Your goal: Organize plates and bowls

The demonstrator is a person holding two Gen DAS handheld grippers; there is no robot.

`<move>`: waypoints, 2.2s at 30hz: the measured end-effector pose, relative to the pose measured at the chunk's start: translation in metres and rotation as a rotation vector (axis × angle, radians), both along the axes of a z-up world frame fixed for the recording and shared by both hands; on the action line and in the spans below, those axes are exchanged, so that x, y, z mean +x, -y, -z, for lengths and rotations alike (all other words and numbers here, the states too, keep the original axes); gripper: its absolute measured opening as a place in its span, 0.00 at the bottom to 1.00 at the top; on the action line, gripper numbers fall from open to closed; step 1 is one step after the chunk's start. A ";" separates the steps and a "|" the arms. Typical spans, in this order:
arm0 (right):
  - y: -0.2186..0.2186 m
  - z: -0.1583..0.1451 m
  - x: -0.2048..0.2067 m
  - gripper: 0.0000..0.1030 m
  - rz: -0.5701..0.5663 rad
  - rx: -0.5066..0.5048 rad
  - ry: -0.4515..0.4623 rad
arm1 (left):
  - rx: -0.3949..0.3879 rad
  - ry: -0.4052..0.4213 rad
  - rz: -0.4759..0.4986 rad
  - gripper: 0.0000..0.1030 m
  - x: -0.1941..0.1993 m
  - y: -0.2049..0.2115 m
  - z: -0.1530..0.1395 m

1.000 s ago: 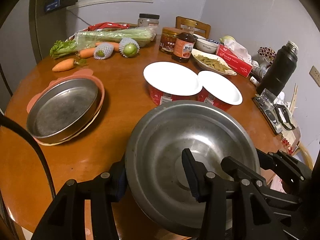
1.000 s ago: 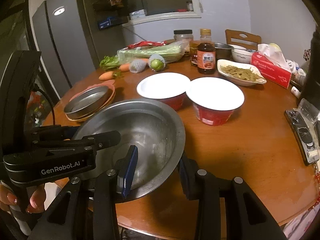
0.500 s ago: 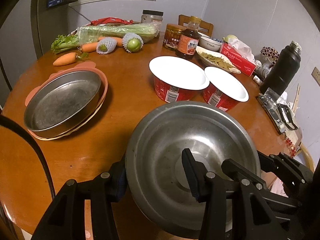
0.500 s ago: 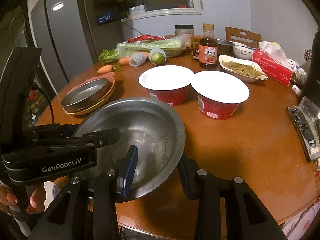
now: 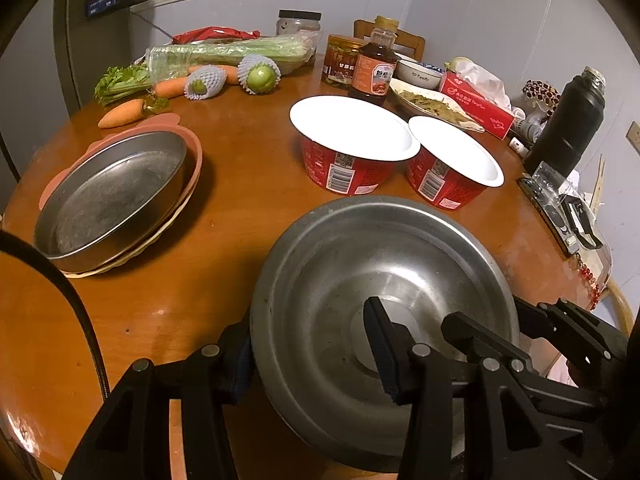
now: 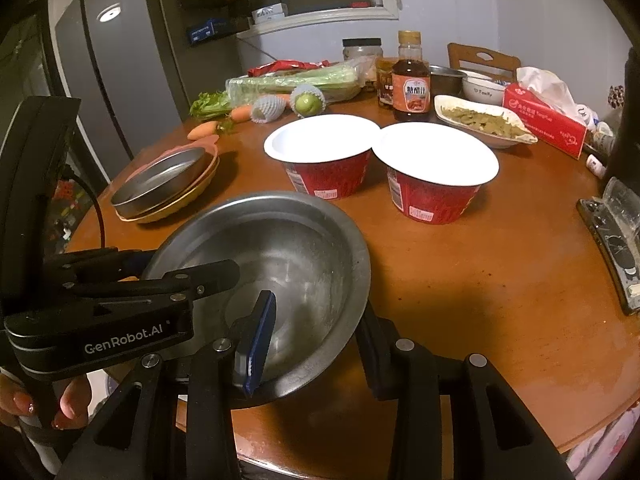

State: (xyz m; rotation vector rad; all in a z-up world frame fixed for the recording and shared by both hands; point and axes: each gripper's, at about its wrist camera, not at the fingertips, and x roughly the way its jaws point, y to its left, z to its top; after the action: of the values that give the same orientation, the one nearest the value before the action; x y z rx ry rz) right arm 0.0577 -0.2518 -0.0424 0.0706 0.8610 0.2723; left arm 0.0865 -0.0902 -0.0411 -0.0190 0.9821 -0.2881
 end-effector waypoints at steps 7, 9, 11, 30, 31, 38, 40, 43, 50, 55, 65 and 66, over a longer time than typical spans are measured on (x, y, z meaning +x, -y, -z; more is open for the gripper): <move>0.003 0.002 0.001 0.41 0.005 0.012 -0.008 | 0.005 0.003 0.013 0.48 -0.001 0.004 0.001; 0.005 0.003 0.002 0.41 0.006 0.017 -0.010 | 0.006 0.002 0.021 0.48 -0.001 0.005 0.001; 0.006 0.003 0.003 0.41 0.011 0.017 -0.010 | 0.011 0.003 0.024 0.48 -0.001 0.006 0.001; 0.016 0.000 0.001 0.42 0.038 0.036 -0.012 | 0.044 0.024 0.022 0.49 -0.006 0.006 -0.005; 0.016 -0.001 0.001 0.42 0.038 0.035 -0.011 | 0.044 0.026 0.021 0.49 -0.006 0.005 -0.006; 0.018 -0.005 -0.002 0.42 0.048 0.042 -0.003 | 0.053 0.038 0.006 0.49 -0.010 0.001 -0.010; 0.018 -0.007 -0.003 0.43 0.050 0.044 0.000 | 0.052 0.045 0.003 0.49 -0.012 0.000 -0.013; 0.020 -0.012 -0.005 0.43 0.055 0.045 0.011 | 0.053 0.059 -0.007 0.49 -0.015 -0.003 -0.018; 0.022 -0.024 -0.009 0.43 0.056 0.065 0.039 | 0.046 0.092 -0.015 0.49 -0.019 -0.007 -0.030; 0.019 -0.030 -0.005 0.43 0.049 0.092 0.049 | 0.041 0.104 -0.022 0.50 -0.013 -0.011 -0.036; 0.013 -0.033 0.032 0.43 0.056 0.170 0.037 | 0.044 0.122 -0.037 0.50 0.024 -0.021 -0.046; 0.013 -0.033 0.037 0.43 0.062 0.175 0.032 | 0.047 0.124 -0.037 0.50 0.028 -0.020 -0.047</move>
State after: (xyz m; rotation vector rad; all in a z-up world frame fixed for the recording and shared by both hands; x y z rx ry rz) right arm 0.0947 -0.2646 -0.0094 0.2547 0.8004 0.2891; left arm 0.1150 -0.0698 0.0056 0.0232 0.8644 -0.2297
